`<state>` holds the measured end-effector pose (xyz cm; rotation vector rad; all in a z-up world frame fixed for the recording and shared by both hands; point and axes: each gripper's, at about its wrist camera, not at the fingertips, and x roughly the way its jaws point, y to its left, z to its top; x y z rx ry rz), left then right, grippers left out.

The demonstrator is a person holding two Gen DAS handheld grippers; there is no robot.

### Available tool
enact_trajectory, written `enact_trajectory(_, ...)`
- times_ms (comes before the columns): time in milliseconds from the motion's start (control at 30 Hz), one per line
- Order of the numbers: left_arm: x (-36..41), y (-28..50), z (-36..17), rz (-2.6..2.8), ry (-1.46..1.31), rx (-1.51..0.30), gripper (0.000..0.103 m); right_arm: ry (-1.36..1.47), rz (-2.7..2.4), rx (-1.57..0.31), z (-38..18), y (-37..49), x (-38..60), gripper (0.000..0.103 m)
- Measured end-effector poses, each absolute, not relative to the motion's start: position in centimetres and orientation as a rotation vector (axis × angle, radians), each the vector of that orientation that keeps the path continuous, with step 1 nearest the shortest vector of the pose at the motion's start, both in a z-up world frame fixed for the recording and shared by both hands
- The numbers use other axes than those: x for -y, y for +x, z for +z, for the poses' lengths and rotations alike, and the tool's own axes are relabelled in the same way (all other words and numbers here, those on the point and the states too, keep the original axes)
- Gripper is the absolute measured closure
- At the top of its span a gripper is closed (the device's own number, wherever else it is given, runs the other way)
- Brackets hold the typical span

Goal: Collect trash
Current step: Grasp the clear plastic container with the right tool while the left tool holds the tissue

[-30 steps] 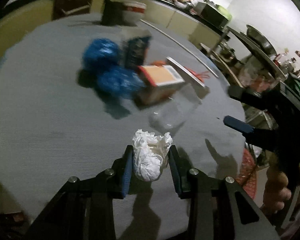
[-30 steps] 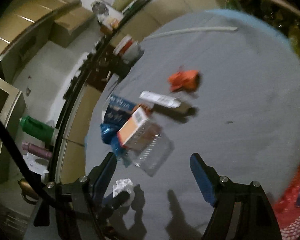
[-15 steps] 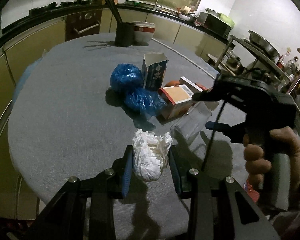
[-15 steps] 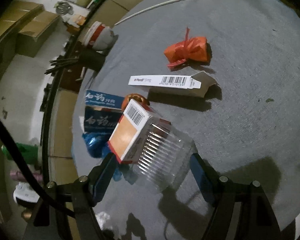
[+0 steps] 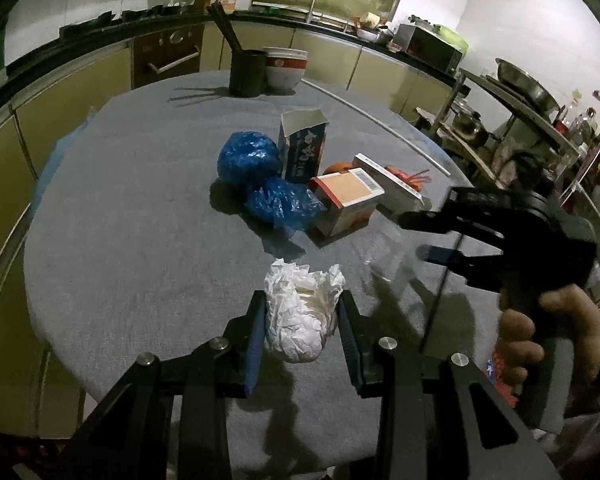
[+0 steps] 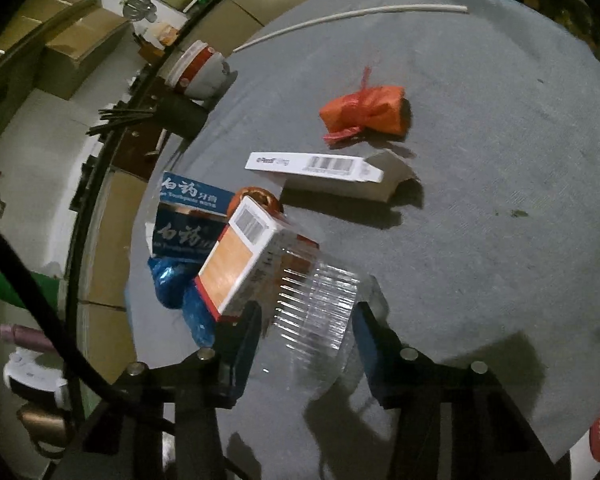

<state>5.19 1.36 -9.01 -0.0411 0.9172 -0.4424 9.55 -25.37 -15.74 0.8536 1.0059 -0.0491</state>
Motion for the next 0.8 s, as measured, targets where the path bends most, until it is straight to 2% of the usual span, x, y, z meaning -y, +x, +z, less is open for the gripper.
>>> enact_trajectory(800, 4.9, 2.3, -7.4, -0.378, 0.236, -0.863, 0.066, 0.729, 0.18, -0.722, -10.2, -3.8, 29.9, 0.054)
